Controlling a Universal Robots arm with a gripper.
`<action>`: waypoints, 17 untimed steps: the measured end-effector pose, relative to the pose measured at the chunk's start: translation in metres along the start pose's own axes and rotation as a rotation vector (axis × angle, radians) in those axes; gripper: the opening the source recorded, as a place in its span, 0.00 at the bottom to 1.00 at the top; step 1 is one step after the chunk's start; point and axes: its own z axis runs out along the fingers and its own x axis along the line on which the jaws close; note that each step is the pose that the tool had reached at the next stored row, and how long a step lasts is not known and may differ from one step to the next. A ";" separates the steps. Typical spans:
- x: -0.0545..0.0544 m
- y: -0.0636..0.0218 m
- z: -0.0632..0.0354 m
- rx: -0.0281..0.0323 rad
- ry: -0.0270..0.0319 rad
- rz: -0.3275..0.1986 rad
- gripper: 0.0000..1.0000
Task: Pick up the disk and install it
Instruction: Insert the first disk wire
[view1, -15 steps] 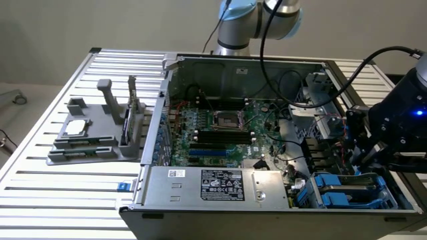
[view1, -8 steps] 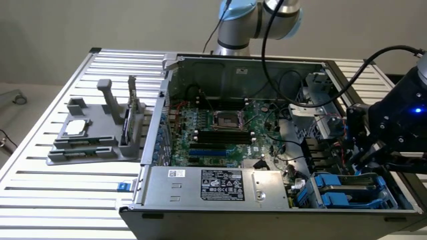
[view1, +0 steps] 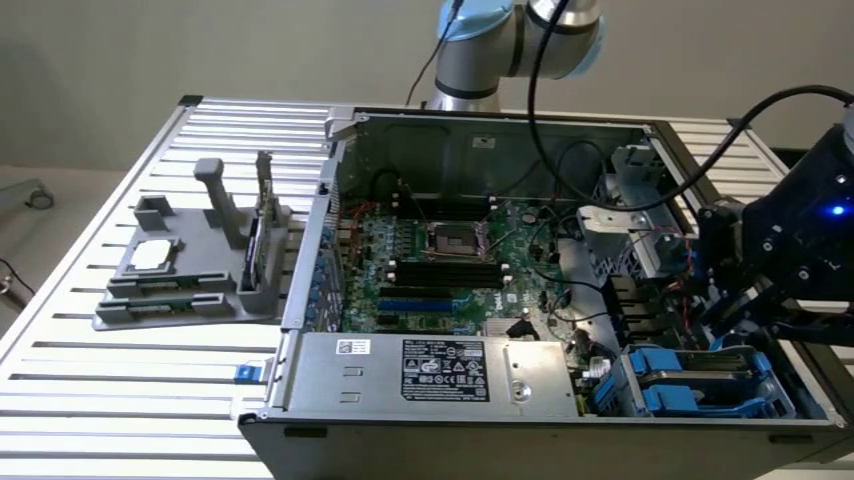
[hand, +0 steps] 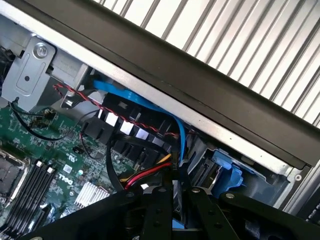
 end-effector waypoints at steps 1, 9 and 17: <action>0.000 0.0000 -0.0005 0.0011 0.0004 0.010 0.17; 0.000 -0.0001 -0.0023 0.0121 -0.0067 0.074 0.17; 0.000 -0.0003 -0.0022 0.0325 -0.0435 0.130 0.17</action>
